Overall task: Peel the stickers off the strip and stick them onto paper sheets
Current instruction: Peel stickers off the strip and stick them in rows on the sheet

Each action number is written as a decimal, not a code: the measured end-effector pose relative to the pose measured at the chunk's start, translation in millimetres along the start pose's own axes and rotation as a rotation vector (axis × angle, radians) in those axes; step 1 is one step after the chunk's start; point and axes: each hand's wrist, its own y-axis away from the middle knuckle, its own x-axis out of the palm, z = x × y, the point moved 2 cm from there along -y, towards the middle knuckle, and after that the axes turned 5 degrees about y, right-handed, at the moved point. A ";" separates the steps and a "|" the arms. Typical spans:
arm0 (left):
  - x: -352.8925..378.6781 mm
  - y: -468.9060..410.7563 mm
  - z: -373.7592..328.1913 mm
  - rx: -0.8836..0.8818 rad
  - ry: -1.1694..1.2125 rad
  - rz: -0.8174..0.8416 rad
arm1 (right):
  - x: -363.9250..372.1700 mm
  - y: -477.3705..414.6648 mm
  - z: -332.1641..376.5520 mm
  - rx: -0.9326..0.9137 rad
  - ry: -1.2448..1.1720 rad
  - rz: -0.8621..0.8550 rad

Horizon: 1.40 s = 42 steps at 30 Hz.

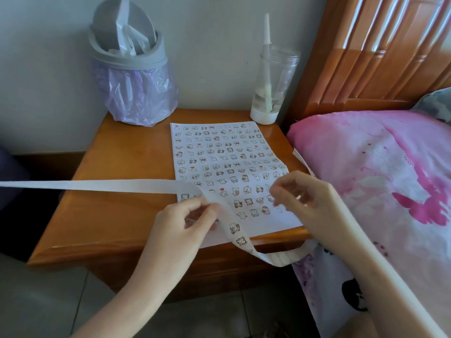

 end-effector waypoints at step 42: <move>-31.8 20.5 -22.3 0.013 0.112 -0.007 | 51.7 21.9 51.3 -0.203 -0.180 0.111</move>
